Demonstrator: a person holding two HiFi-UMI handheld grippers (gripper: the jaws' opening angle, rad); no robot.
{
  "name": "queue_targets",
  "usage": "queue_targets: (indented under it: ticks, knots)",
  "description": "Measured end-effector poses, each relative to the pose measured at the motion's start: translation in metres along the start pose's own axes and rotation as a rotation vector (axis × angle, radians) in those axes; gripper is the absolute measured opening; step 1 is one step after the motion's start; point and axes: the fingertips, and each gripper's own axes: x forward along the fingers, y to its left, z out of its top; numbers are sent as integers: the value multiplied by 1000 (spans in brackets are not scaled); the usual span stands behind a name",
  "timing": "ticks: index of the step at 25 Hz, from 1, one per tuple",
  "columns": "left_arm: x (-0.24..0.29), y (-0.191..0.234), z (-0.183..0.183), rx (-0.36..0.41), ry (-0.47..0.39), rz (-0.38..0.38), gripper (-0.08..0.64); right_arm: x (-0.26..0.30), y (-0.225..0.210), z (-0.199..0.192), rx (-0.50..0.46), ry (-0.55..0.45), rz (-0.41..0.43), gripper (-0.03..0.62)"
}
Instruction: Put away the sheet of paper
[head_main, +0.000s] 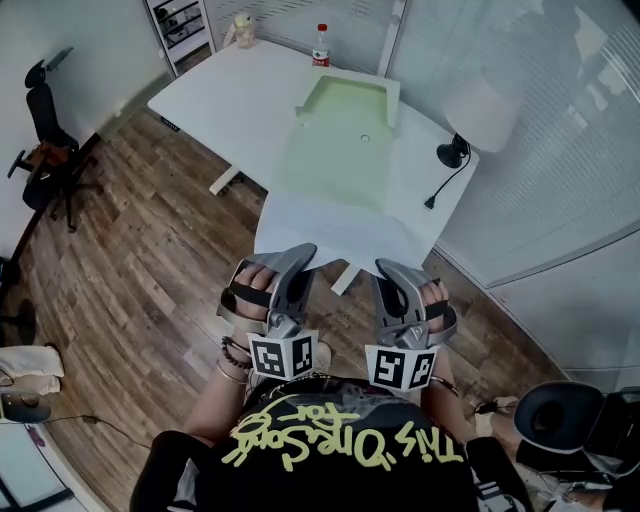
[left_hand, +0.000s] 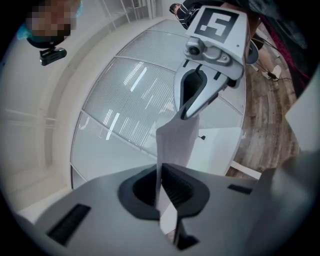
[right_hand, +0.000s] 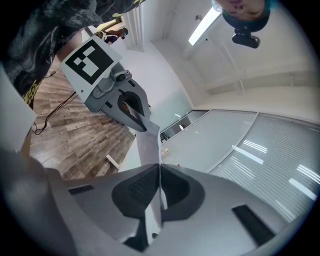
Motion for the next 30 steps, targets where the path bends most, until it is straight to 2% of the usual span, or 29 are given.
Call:
queue_targets:
  ticks: [8,20,30]
  knots:
    - [6,-1,-3,5,2,-11,8,7,0,-4,3,4,-3,8]
    - [8,-1,-4,23,33,-9,8,10,-2,-5,0,-50,23,8]
    - [22,4,-16,-13,35,-20,8,31,-6,-6,12,-52,19,8]
